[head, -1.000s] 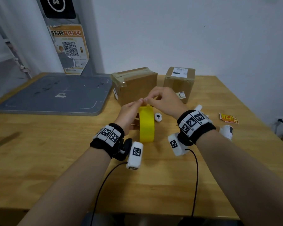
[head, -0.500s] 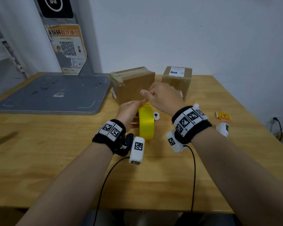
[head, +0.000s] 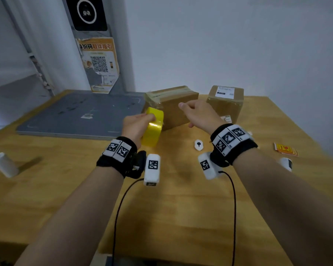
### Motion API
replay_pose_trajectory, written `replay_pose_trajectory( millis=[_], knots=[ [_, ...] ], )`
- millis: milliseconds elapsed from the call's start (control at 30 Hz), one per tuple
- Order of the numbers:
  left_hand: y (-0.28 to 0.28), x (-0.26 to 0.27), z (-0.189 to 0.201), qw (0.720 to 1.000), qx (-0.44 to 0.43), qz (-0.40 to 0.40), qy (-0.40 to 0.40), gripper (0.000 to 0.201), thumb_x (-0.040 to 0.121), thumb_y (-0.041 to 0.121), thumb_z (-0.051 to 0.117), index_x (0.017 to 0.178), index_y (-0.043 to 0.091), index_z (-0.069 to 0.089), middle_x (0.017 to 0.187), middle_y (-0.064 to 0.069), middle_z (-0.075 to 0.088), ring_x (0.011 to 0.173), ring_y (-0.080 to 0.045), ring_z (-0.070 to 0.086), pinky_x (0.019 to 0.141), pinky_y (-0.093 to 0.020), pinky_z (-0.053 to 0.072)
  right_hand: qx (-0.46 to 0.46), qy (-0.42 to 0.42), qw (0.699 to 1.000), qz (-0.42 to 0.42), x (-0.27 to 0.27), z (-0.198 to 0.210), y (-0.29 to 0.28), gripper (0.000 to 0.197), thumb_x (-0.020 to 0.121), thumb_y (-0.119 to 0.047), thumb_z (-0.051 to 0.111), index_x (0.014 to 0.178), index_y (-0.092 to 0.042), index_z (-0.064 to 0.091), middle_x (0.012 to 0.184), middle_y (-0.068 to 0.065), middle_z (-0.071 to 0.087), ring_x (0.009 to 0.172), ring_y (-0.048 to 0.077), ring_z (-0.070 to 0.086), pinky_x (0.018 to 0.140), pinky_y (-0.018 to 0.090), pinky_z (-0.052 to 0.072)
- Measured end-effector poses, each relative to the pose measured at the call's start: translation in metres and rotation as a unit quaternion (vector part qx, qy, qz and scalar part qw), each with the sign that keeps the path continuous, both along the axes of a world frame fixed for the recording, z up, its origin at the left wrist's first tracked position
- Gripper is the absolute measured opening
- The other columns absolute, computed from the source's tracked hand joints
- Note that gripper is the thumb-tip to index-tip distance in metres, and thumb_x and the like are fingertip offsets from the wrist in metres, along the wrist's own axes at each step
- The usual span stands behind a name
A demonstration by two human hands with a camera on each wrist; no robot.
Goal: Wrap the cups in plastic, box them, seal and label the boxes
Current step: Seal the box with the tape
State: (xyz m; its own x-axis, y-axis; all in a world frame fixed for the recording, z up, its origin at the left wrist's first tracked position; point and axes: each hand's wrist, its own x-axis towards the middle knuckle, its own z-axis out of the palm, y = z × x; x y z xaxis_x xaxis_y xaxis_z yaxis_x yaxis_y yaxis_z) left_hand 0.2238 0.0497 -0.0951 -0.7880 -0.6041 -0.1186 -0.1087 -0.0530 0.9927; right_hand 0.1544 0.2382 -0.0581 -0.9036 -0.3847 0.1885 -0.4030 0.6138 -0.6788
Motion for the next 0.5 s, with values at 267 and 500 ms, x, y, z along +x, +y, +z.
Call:
replay_pose_trajectory(
  millis=[267, 500],
  knots=[
    [-0.095, -0.034, -0.011, 0.98, -0.175, 0.076, -0.058, 0.046, 0.082, 0.016, 0.079, 0.127, 0.015, 0.071, 0.134, -0.008, 0.066, 0.12, -0.024, 0.062, 0.093, -0.031, 0.049, 0.017, 0.002, 0.999, 0.029, -0.025, 0.001, -0.04, 0.043, 0.108, -0.043, 0.046, 0.127, -0.013, 0.071, 0.136, 0.005, 0.067, 0.131, 0.024, 0.057, 0.097, 0.03, 0.04],
    [-0.121, -0.072, -0.038, 0.952, -0.262, 0.055, -0.149, 0.017, 0.081, 0.022, 0.08, 0.075, 0.036, 0.075, 0.11, 0.005, 0.072, 0.114, -0.028, 0.061, 0.108, -0.05, 0.044, 0.013, 0.036, 0.998, 0.055, -0.058, -0.014, -0.064, 0.041, 0.108, -0.041, 0.046, 0.146, -0.029, 0.057, 0.158, -0.005, 0.046, 0.151, 0.029, 0.027, 0.125, 0.046, 0.016]
  ],
)
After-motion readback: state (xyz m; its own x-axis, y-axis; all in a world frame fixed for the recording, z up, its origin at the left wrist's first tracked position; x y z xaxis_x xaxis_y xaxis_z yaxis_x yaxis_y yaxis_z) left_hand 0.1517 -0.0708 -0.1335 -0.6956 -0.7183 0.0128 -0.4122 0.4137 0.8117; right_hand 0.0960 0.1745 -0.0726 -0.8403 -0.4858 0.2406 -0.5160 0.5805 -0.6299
